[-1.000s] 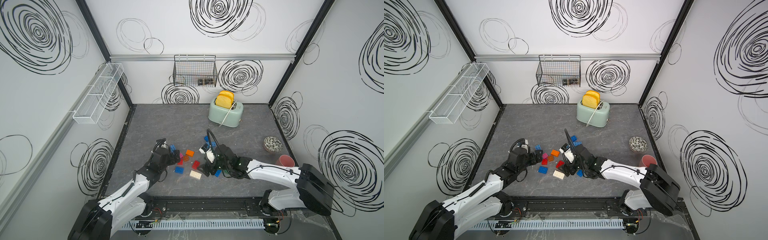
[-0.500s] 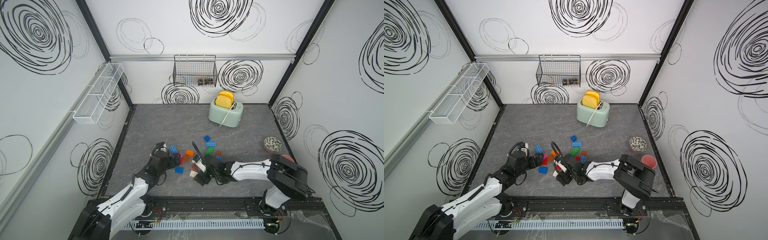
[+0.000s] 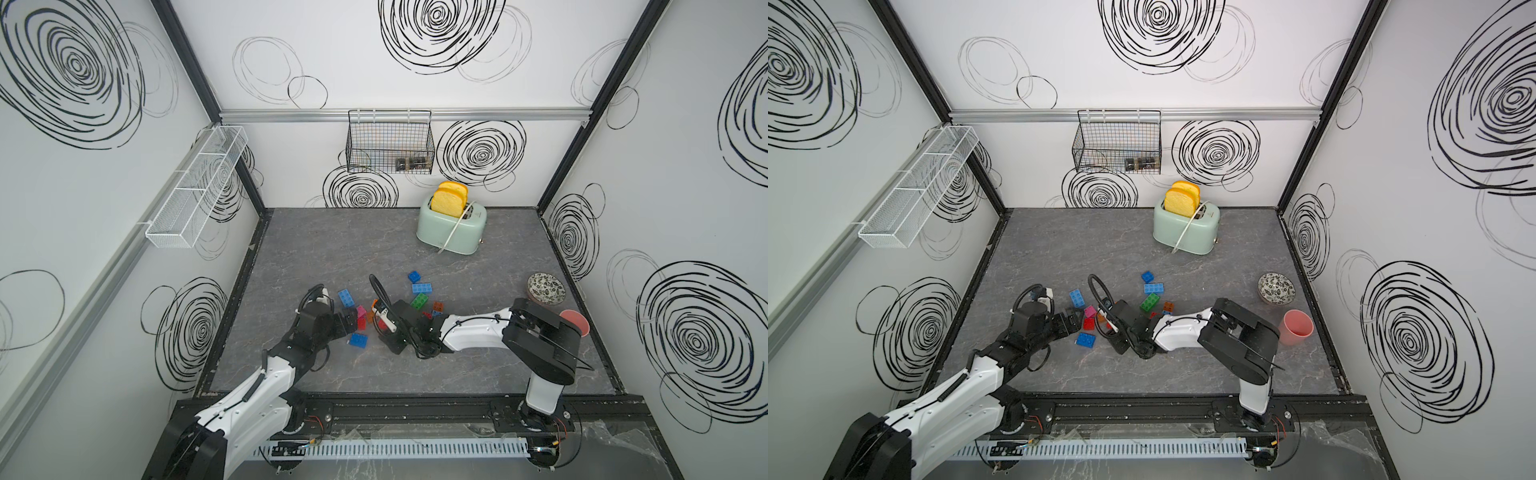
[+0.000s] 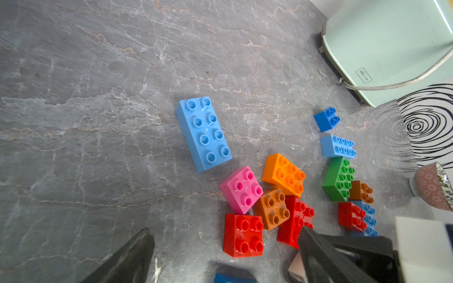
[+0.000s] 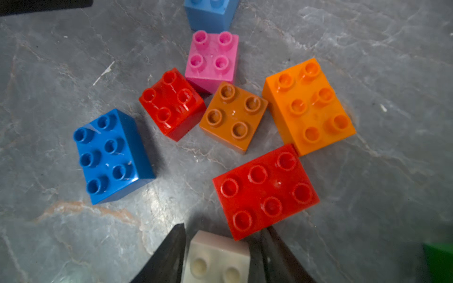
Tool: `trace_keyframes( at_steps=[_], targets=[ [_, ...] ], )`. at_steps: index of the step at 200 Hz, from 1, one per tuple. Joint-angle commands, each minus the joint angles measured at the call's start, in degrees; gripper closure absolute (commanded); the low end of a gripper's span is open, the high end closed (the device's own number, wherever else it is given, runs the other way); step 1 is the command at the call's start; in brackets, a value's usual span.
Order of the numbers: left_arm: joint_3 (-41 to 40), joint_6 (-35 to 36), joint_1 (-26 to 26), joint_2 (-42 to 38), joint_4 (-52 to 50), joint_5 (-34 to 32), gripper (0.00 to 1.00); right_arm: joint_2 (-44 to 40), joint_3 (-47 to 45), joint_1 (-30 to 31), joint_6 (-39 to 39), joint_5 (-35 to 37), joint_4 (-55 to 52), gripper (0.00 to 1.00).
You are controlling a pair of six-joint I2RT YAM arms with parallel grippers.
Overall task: Assemble a heart with lego
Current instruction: Move the lego brick at the center of the board.
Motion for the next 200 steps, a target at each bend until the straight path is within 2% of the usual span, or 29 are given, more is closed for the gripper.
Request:
trace_keyframes(
  at_steps=[1, 65, 101, 127, 161, 200],
  targets=[
    [-0.23, -0.95, 0.76, 0.8, 2.2, 1.22, 0.04, 1.73, 0.21, -3.49, -2.49, 0.54, -3.36, 0.49],
    [-0.08, -0.68, 1.44, 3.71, 4.08, 3.51, 0.04, 2.41, 1.41, -11.54, -6.02, 3.28, -4.66, 0.5],
    [0.69, 0.15, -0.36, 6.41, 4.45, 3.96, 0.03, 0.38, 1.15, -12.22, -6.36, 3.75, -6.26, 0.47],
    [2.72, 1.52, -3.59, 8.67, 2.15, 0.77, 0.0, -4.14, 0.78, -10.16, -5.96, 1.27, -6.77, 0.42],
    [5.84, 3.68, -7.31, 13.1, 0.37, -2.93, 0.07, -8.45, 0.8, -6.01, -4.92, -0.49, -7.46, 0.41],
    [8.19, 5.19, -8.89, 17.65, -0.89, -4.23, 0.2, -12.64, -1.9, -5.75, -2.05, -2.84, -6.97, 0.43]
  ],
)
